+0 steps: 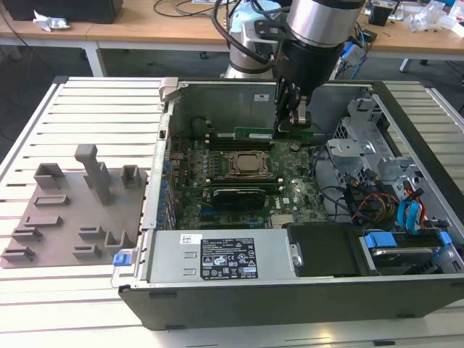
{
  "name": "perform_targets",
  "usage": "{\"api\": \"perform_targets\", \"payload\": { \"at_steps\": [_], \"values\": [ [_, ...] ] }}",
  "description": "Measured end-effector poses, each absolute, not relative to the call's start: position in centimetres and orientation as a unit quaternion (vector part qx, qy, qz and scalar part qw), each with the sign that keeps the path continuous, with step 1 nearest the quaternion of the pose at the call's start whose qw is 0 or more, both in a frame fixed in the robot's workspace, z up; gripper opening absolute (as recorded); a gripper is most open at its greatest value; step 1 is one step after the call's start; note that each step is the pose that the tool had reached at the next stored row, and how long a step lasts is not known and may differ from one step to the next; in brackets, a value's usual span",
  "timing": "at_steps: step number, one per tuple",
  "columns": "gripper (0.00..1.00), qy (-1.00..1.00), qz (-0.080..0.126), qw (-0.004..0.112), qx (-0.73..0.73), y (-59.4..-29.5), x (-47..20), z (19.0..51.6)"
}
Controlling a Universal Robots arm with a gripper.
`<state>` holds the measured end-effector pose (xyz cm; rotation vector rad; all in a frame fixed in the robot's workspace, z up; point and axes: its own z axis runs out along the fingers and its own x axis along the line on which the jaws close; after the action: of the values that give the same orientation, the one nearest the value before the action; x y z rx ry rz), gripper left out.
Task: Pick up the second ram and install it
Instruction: 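Insert the second ram into the second slot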
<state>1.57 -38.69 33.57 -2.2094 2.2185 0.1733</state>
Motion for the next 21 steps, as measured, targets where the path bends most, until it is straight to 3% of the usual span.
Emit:
{"api": "perform_targets", "payload": {
  "at_steps": [15,21],
  "values": [
    [0.14,0.707,0.055,0.003,-0.705,-38.7,1.6,27.1],
    [0.14,0.707,0.056,0.003,-0.705,-38.7,0.3,25.9]
  ]
}}
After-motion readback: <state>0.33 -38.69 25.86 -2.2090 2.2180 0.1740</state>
